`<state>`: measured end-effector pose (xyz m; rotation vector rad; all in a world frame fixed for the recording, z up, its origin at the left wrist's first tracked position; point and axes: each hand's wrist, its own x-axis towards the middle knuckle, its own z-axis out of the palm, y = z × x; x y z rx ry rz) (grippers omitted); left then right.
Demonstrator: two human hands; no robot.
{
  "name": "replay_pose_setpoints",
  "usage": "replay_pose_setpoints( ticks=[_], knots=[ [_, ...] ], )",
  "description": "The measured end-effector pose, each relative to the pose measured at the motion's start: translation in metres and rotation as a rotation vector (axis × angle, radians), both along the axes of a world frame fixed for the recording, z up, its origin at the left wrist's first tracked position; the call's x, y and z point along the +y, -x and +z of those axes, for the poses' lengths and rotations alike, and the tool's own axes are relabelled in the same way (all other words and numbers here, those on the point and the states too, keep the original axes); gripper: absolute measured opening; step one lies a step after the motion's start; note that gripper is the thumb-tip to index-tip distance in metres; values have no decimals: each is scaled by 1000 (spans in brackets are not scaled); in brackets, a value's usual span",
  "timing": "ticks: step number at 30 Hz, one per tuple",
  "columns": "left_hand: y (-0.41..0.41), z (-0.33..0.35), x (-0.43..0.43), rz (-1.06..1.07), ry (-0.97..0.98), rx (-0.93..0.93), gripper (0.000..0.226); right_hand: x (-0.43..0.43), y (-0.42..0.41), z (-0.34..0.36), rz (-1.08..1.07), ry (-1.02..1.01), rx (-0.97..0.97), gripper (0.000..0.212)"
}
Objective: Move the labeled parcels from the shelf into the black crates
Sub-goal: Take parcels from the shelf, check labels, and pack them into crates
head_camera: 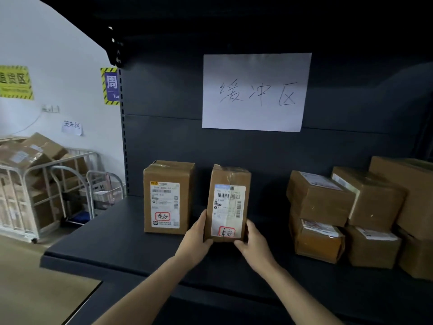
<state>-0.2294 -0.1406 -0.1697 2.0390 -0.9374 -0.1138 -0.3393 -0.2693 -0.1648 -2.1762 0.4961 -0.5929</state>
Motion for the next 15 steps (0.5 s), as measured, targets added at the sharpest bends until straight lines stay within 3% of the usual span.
replay_pose_setpoints(
  ticks=[7, 15],
  knots=[
    [-9, -9, 11, 39, -80, 7, 94, -4, -2, -9, 18, 1, 27, 65],
    [-35, -9, 66, 248, 37, -61, 81, -1, -19, -8, 5, -51, -4, 59]
  ],
)
